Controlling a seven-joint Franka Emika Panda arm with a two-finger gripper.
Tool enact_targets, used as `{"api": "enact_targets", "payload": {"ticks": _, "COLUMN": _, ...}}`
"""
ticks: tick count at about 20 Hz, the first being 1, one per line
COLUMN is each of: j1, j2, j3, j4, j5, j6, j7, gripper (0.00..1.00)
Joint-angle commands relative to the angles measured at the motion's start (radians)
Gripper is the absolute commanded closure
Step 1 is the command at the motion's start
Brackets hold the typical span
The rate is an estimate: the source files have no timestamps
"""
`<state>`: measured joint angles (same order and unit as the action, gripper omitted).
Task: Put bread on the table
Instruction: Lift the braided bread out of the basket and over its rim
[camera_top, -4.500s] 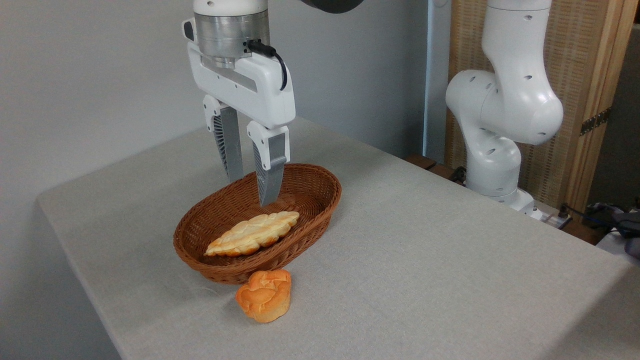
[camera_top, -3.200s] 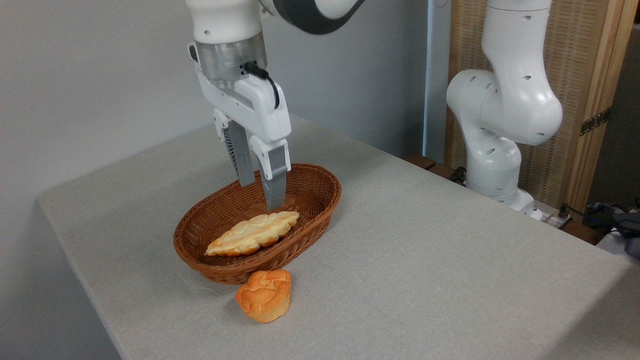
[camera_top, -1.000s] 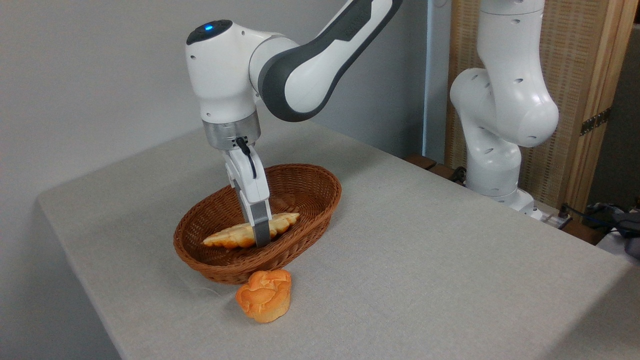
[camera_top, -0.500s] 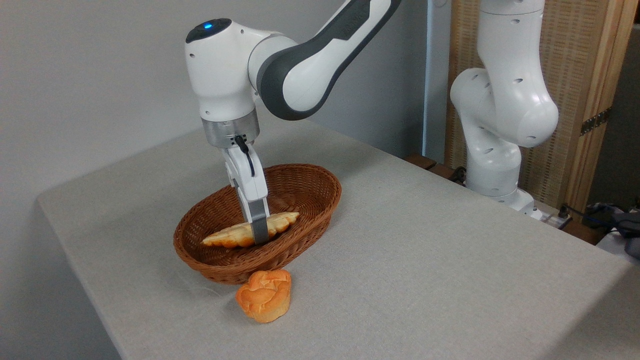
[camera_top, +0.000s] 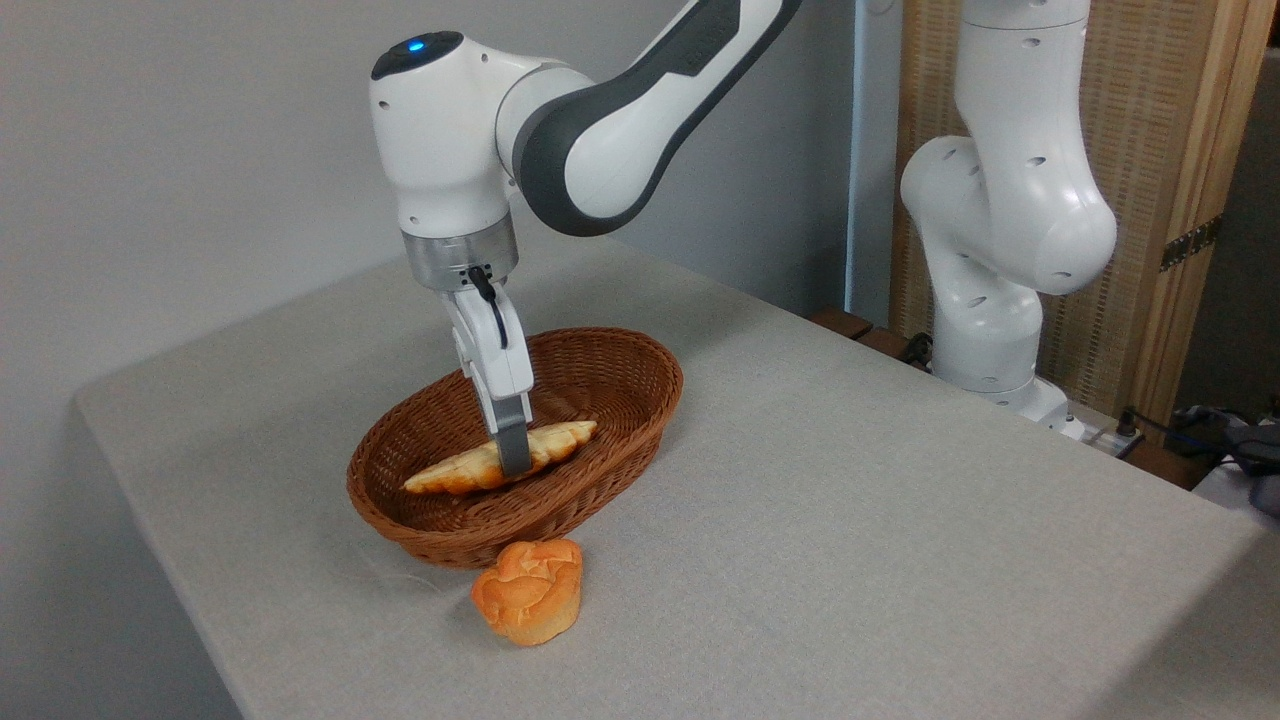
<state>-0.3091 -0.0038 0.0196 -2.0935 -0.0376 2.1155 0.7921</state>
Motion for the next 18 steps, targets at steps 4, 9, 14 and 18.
{"api": "enact_targets", "payload": {"ticks": 4, "j1": -0.005, "j2": -0.048, "j3": 0.006, "j4": 0.013, "j5": -0.030, "j6": 0.005, "j7": 0.002, "gripper": 0.69}}
{"api": "enact_targets", "payload": {"ticks": 9, "j1": 0.005, "j2": -0.091, "j3": 0.022, "j4": 0.047, "j5": -0.057, "j6": -0.052, "j7": 0.001, "gripper": 0.67}}
{"api": "enact_targets", "payload": {"ticks": 14, "j1": 0.007, "j2": -0.119, "j3": 0.100, "j4": 0.076, "j5": -0.051, "j6": -0.133, "j7": 0.009, "gripper": 0.65}}
{"api": "enact_targets", "payload": {"ticks": 18, "j1": 0.008, "j2": -0.137, "j3": 0.186, "j4": 0.079, "j5": -0.038, "j6": -0.170, "j7": 0.015, "gripper": 0.64}}
